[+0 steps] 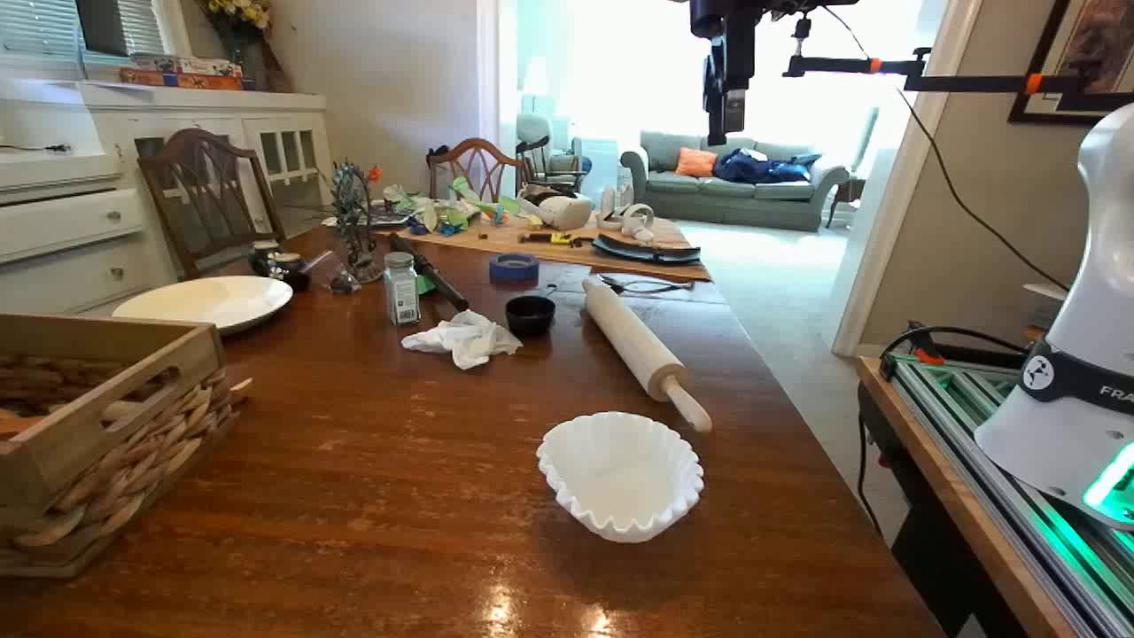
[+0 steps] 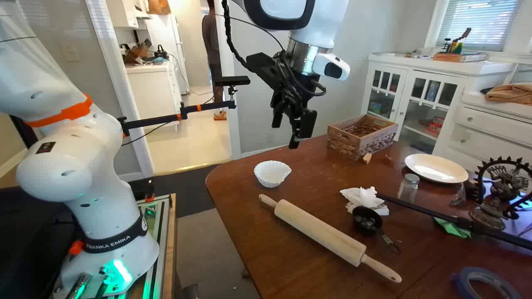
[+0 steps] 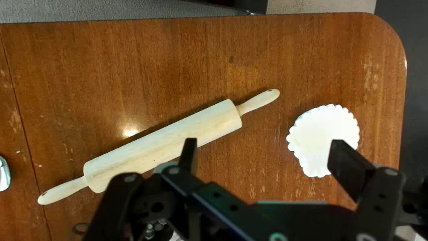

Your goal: Move the white object to the right

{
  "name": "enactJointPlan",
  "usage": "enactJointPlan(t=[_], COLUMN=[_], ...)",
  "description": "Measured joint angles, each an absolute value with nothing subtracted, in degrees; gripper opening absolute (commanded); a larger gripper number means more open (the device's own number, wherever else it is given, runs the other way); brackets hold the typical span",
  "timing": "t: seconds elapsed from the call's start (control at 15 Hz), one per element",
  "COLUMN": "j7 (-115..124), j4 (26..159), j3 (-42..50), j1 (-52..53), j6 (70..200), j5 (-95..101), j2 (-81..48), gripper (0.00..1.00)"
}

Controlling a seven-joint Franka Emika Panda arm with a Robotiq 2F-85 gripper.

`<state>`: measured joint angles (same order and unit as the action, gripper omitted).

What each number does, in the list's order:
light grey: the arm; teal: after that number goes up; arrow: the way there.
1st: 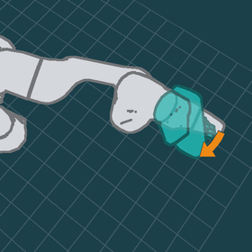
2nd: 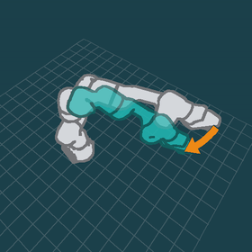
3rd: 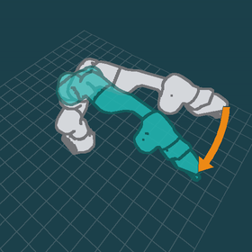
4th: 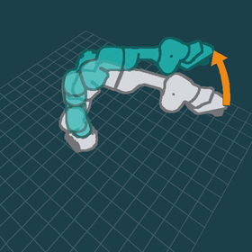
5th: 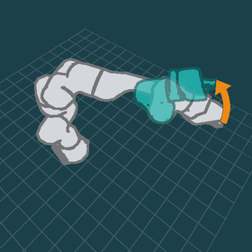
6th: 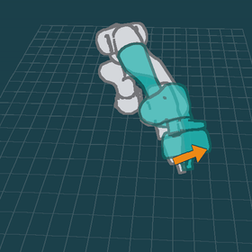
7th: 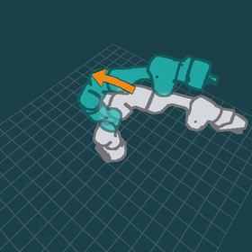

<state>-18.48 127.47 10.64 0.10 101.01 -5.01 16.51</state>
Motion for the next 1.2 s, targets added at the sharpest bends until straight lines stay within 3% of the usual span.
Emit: enactJointPlan(t=[0.93,1.2], j7=[-18.5,-17.8], j4=[127.5,127.6], j3=[10.3,8.9], j1=[-0.1,-0.1], j6=[101.2,106.7], j5=[-5.0,-8.9], j2=[16.5,14.4], gripper=[1.00,1.00])
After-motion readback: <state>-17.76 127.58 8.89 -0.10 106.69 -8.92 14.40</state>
